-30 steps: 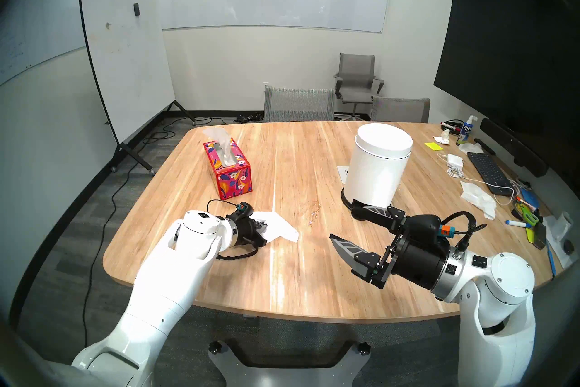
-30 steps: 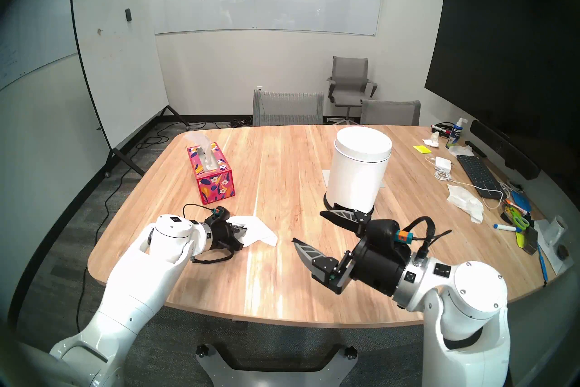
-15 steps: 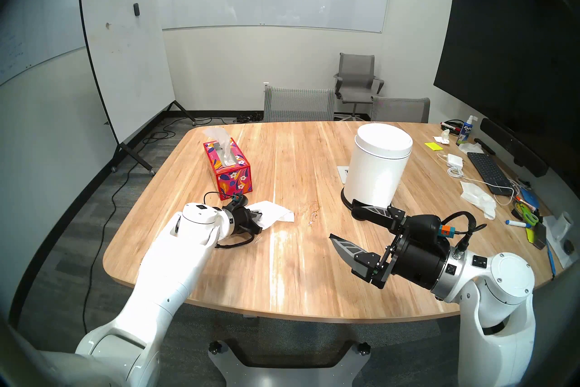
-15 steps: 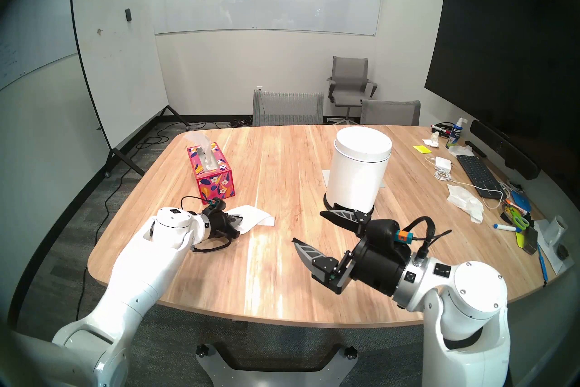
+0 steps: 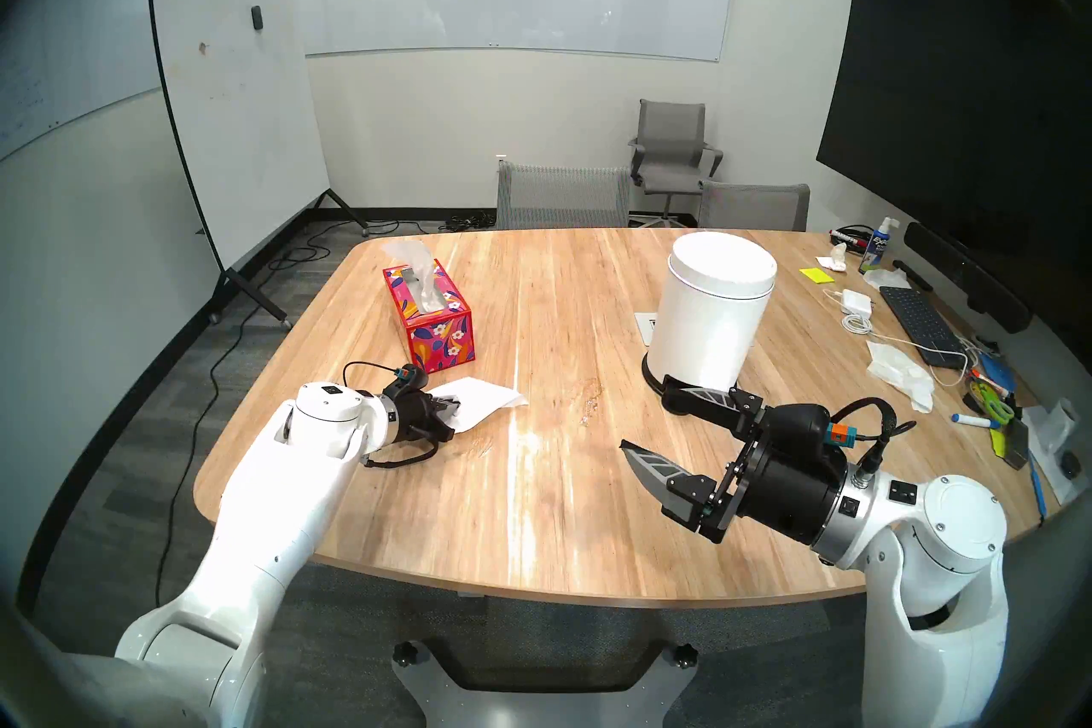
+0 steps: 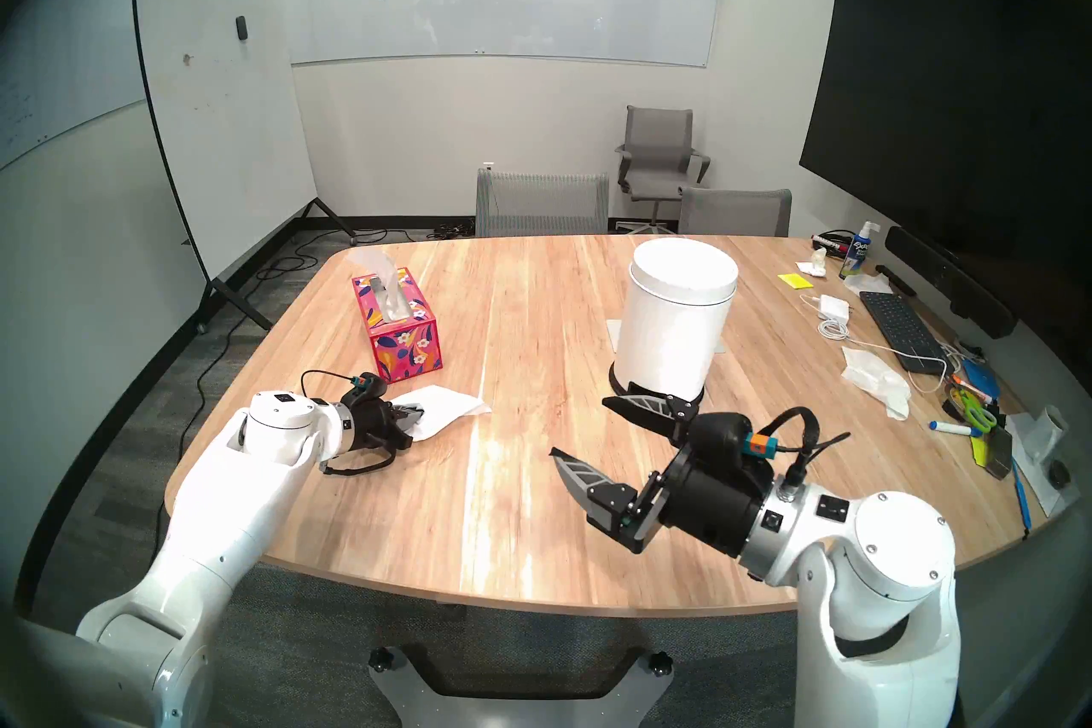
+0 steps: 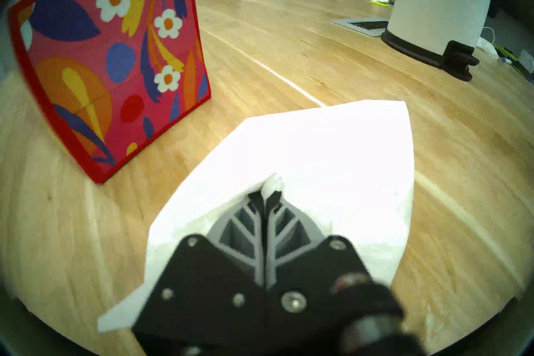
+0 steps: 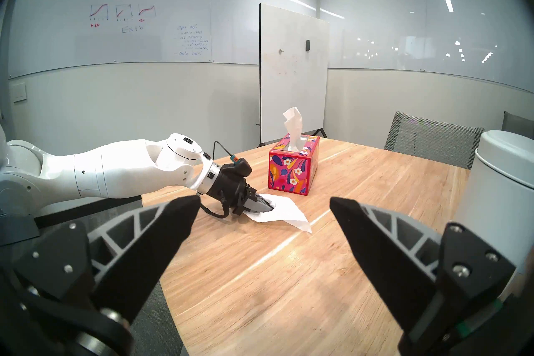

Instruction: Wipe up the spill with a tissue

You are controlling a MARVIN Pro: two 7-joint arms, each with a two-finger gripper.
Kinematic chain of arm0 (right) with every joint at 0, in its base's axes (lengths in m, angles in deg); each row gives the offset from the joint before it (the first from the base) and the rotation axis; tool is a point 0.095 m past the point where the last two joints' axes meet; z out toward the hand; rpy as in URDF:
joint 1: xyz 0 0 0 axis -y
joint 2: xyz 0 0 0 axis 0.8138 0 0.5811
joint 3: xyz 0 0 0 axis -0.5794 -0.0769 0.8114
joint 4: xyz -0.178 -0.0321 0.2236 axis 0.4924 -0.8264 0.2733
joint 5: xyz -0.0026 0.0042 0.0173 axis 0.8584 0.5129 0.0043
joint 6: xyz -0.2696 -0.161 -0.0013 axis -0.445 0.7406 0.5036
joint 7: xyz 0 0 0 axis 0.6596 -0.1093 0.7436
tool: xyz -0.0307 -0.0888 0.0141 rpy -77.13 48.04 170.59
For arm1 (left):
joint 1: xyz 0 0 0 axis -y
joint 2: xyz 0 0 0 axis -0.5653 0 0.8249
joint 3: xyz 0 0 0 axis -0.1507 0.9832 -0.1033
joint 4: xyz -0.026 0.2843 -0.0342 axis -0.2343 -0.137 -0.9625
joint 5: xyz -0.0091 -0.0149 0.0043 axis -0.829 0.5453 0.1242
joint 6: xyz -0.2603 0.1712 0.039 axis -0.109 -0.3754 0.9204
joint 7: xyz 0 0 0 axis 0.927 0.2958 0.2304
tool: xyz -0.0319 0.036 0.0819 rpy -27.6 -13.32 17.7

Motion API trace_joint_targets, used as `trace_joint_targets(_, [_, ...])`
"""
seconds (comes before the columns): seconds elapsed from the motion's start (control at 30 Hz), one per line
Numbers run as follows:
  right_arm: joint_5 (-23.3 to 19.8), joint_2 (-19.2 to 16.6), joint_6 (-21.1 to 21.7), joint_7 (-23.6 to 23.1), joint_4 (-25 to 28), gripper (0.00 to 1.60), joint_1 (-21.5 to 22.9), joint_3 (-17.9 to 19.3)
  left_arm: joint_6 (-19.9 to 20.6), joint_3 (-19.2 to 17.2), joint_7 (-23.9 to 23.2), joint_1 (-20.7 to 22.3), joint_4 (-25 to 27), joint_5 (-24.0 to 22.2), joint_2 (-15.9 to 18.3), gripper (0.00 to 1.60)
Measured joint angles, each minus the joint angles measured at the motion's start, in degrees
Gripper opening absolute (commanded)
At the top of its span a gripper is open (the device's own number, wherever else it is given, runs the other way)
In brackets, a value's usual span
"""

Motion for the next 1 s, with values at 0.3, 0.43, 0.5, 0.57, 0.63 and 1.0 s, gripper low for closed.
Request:
trace_joint_targets(0.3, [0.00, 0.00, 0.00, 0.00, 0.00, 1.60, 0.00, 0.00, 2.83, -1.71, -3.78, -5.60, 6.86, -1.88, 2.82, 0.00])
trace_joint_targets(0.43, [0.00, 0.00, 0.00, 0.00, 0.00, 1.60, 0.00, 0.00, 4.32, -2.19, -5.22, -7.94, 9.93, -2.64, 3.46, 0.00])
trace_joint_targets(0.5, [0.00, 0.01, 0.00, 0.00, 0.00, 1.60, 0.00, 0.00, 5.25, -2.44, -5.79, -9.09, 11.73, -3.02, 3.66, 0.00])
trace_joint_targets(0.57, [0.00, 0.01, 0.00, 0.00, 0.00, 1.60, 0.00, 0.00, 5.89, -2.61, -6.05, -9.70, 12.94, -3.25, 3.72, 0.00])
trace_joint_targets(0.63, [0.00, 0.01, 0.00, 0.00, 0.00, 1.60, 0.00, 0.00, 7.00, -2.95, -6.20, -10.42, 14.80, -3.58, 3.73, 0.00])
trace_joint_targets(1.0, [0.01, 0.01, 0.00, -0.01, 0.01, 1.60, 0.00, 0.00, 12.49, -4.86, -5.12, -11.37, 21.07, -4.67, 2.98, 0.00])
